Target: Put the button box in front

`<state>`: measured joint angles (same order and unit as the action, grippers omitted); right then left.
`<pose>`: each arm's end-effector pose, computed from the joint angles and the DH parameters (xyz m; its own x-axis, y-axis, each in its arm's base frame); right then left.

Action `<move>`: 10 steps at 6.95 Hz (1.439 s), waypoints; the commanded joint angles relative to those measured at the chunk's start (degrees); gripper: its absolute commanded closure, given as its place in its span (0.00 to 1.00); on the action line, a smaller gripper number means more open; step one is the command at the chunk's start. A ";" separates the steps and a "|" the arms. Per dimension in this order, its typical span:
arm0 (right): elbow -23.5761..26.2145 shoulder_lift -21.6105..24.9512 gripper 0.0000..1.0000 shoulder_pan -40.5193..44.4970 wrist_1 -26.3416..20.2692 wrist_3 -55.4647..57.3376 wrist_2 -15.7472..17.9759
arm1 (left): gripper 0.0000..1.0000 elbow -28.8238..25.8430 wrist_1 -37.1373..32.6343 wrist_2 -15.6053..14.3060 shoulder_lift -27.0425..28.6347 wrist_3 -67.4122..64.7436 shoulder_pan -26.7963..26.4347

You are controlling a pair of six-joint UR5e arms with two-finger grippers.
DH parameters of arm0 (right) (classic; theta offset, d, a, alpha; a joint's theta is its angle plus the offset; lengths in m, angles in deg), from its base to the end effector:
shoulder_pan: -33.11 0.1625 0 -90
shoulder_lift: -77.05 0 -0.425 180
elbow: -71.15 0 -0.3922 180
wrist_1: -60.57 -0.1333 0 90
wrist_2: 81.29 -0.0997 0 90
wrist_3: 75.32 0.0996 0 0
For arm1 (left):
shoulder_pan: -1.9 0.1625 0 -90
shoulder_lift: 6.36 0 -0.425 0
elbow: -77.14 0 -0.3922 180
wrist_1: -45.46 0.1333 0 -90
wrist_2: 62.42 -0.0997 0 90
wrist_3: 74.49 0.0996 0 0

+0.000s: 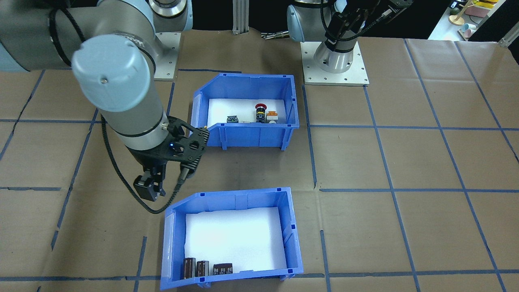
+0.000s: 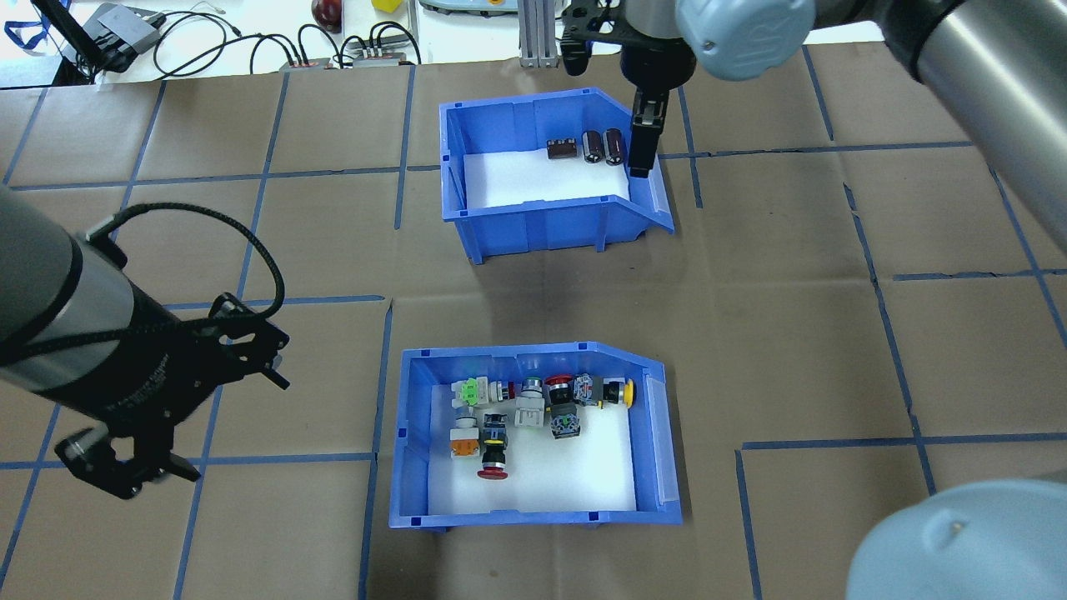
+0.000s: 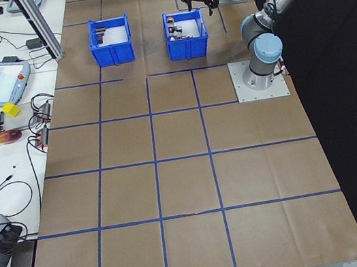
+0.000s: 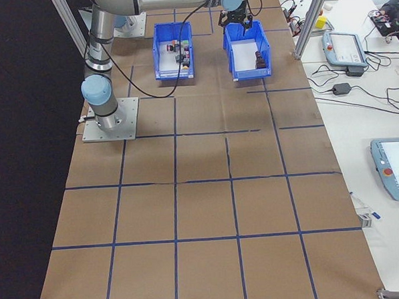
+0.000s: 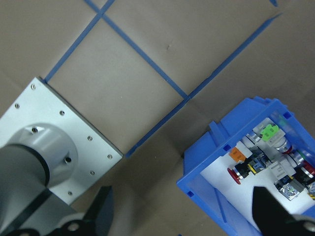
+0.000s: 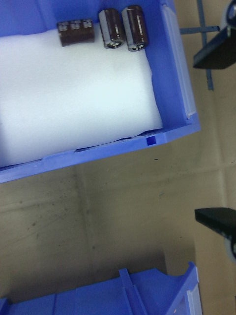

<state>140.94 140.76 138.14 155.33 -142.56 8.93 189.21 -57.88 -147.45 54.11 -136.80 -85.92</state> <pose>0.3036 -0.6180 0.4001 -0.1346 -0.9907 -0.0198 -0.9909 0.1343 0.0125 -0.1316 -0.2736 0.4743 -0.4289 -0.9019 -0.0507 -0.8988 0.4205 0.1239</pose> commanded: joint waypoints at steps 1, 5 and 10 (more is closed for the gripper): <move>-3.41 -4.63 0.00 6.39 1.29 -0.17 0.31 | 0.01 5.59 0.24 2.41 -2.64 -16.04 -2.77; -2.11 -9.48 0.00 9.14 7.45 0.35 0.39 | 0.01 15.79 15.24 3.20 -2.02 -35.93 -14.74; 4.57 -10.01 0.00 8.62 18.44 -0.08 3.03 | 0.02 18.27 39.93 2.68 14.82 -48.60 -27.90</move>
<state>144.99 130.90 146.98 173.13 -142.58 11.29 207.39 -24.24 -143.90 63.96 -182.51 -109.22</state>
